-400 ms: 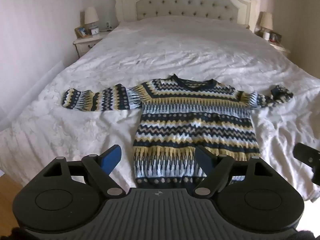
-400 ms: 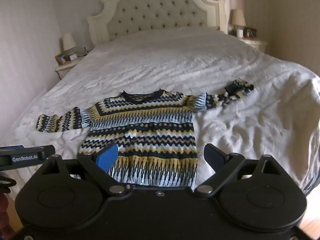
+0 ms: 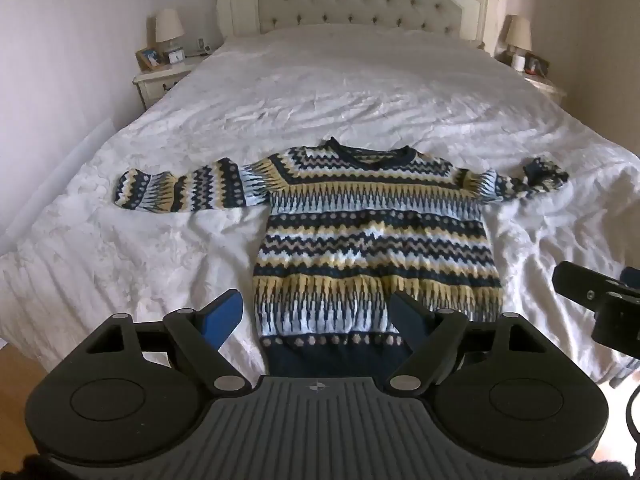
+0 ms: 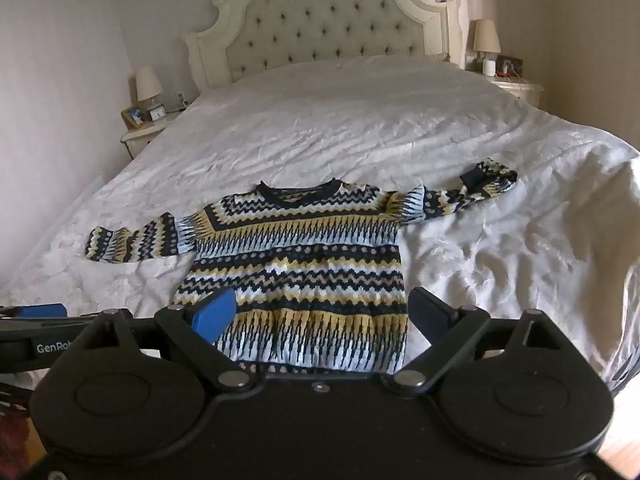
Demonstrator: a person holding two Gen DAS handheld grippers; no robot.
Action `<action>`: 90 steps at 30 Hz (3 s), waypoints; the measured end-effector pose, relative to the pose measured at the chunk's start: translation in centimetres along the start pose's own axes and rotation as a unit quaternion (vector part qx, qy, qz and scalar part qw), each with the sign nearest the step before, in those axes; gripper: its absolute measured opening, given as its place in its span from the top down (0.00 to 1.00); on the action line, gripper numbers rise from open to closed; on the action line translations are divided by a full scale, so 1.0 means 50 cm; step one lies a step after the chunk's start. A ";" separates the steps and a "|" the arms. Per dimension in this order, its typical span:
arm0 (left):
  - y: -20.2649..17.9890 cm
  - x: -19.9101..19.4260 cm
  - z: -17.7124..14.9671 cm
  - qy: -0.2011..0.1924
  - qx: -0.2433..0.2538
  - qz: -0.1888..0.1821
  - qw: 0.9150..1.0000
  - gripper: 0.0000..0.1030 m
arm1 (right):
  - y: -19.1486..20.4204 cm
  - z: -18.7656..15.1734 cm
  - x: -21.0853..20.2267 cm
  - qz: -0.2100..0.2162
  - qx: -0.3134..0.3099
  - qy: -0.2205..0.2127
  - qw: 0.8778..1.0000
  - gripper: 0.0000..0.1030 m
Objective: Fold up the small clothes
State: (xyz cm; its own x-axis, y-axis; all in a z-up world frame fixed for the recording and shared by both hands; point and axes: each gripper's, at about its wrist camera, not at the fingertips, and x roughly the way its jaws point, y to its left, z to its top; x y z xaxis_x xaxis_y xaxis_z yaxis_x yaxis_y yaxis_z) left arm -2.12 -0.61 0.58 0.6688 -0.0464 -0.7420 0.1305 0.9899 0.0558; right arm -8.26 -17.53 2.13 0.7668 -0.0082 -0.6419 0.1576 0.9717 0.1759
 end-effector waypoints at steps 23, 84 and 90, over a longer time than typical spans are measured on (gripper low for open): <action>-0.005 -0.001 -0.014 0.013 -0.003 0.000 1.000 0.22 | -0.032 -0.006 0.026 0.012 -0.004 0.008 1.000 0.09; 0.021 0.341 0.192 0.161 -0.015 -0.037 0.986 0.22 | -0.016 0.142 0.374 -0.004 0.010 0.141 0.990 0.09; 0.028 0.374 0.212 0.159 -0.006 -0.054 0.986 0.23 | -0.011 0.162 0.390 -0.028 0.017 0.151 0.988 0.09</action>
State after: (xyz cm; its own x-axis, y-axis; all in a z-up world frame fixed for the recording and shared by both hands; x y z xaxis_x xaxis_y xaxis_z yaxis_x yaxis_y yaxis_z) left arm 18.34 -1.50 -6.11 0.3883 -0.1099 -0.9149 0.1796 0.9828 -0.0419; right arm 11.63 -20.11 -4.45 0.5361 0.0140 -0.8440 0.2197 0.9631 0.1555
